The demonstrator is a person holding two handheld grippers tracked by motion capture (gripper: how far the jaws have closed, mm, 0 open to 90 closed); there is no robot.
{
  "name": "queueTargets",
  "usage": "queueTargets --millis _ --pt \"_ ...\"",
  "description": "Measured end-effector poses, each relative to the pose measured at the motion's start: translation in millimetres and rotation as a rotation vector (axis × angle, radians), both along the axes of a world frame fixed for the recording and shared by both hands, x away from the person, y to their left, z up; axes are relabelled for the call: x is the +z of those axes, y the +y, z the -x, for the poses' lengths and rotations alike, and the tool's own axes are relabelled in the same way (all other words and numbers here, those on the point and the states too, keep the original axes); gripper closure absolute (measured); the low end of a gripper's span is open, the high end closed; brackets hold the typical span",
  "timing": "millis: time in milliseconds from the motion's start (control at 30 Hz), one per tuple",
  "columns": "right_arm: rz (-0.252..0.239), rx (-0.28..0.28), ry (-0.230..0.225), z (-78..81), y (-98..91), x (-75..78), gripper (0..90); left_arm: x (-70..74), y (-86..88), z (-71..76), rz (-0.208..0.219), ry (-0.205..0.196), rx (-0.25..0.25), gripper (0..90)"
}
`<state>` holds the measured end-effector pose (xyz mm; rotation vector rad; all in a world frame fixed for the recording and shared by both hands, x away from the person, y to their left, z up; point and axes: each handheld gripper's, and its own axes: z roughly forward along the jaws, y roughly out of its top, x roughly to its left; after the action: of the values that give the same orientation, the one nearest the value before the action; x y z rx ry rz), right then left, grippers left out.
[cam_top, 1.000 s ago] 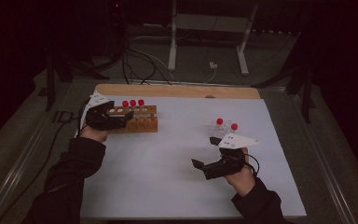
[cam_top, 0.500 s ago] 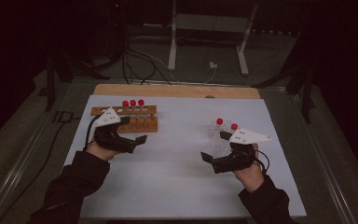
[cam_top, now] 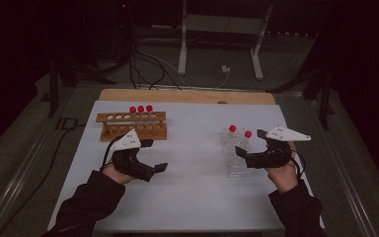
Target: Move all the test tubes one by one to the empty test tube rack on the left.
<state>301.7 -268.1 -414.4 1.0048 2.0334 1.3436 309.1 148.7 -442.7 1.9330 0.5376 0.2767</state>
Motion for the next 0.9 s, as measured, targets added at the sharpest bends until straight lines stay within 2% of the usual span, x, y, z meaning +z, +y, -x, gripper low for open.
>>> queueTargets --millis 333,567,600,767,900 --pt "0.010 -0.091 0.045 -18.6 -28.7 -17.4 0.0 -7.3 -5.6 4.9 -0.009 0.003 -0.037 1.5" --pt "0.033 -0.135 0.087 -29.5 -31.1 -35.7 0.7 -7.7 -6.5 7.0 -0.011 -0.002 -0.046 1.5" --pt "0.038 -0.144 0.088 -30.7 -30.8 -38.2 4.4 -7.8 -6.6 7.1 -0.012 -0.001 -0.046 1.5" --pt "0.056 -0.173 0.104 -37.4 -26.6 -48.9 9.6 -8.9 -7.7 7.2 -0.017 0.001 -0.051 1.5" --pt "0.071 -0.175 0.113 -42.5 -23.3 -54.1 23.4 -9.0 -7.8 6.9 -0.017 0.005 -0.052 1.5"
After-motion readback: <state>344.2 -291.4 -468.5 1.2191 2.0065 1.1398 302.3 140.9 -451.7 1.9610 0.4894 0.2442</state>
